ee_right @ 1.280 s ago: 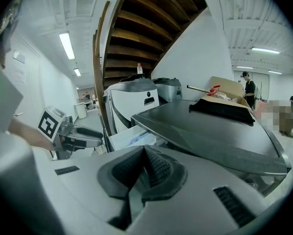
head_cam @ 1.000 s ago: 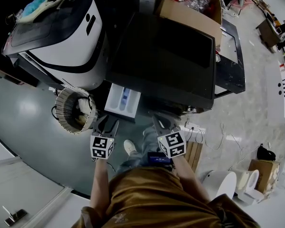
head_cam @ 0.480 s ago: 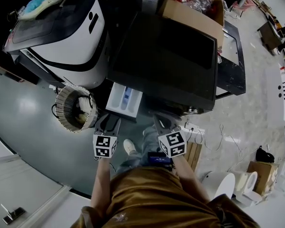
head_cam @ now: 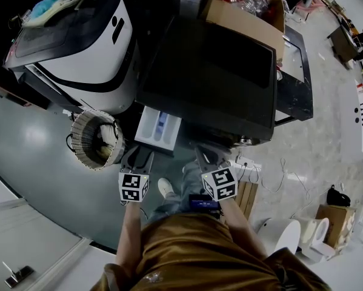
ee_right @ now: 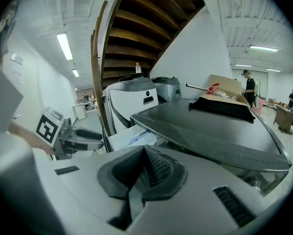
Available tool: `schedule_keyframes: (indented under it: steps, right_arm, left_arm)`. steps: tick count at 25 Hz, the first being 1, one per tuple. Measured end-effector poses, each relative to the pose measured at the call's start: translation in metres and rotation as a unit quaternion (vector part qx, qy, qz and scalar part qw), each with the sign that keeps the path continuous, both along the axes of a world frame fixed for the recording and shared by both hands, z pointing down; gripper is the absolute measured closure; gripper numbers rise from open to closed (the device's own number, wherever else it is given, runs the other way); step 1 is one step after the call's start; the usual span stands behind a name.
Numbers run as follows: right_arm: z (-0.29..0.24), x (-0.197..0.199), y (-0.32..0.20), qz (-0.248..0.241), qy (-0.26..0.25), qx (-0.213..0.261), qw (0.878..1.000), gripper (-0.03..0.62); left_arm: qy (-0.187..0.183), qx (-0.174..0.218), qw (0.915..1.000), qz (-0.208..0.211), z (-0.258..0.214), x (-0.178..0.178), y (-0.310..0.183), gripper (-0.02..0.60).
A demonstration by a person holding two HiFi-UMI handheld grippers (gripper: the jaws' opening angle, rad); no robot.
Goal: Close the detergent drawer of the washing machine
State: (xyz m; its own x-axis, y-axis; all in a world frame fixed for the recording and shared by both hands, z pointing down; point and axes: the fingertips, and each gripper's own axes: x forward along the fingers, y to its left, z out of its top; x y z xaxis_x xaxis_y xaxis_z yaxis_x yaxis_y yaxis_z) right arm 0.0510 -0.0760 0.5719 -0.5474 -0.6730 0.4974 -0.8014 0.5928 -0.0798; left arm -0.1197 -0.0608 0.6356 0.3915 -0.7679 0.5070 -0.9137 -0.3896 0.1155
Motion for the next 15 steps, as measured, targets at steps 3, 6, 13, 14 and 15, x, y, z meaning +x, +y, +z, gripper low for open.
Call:
schedule_keyframes:
  steps: [3,6,13,14,15]
  right_arm:
    - [-0.0013,0.0006,0.0009,0.001,0.0,0.002,1.0,0.582]
    - [-0.0035,0.001,0.0002,0.003,-0.001,0.005,1.0,0.582]
    - [-0.0046,0.0043,-0.0026,0.005,-0.001,0.005,1.0,0.582]
    - [-0.0043,0.0044,-0.0025,0.005,-0.001,0.005,1.0,0.582]
    - [-0.0037,0.0045,-0.0024,0.005,-0.001,0.005,1.0,0.582]
  left_arm:
    - [0.0,-0.001,1.0,-0.001,-0.0003,-0.0002,0.0006,0.383]
    - [0.001,0.0,1.0,-0.001,-0.0013,-0.0003,0.0001,0.382]
    - [-0.003,-0.003,1.0,-0.003,-0.0009,-0.001,-0.0018,0.367]
    - [-0.005,-0.002,1.0,-0.003,-0.0011,-0.001,-0.0022,0.367]
    - [-0.006,-0.001,1.0,-0.002,-0.0013,-0.0009,-0.0025,0.366]
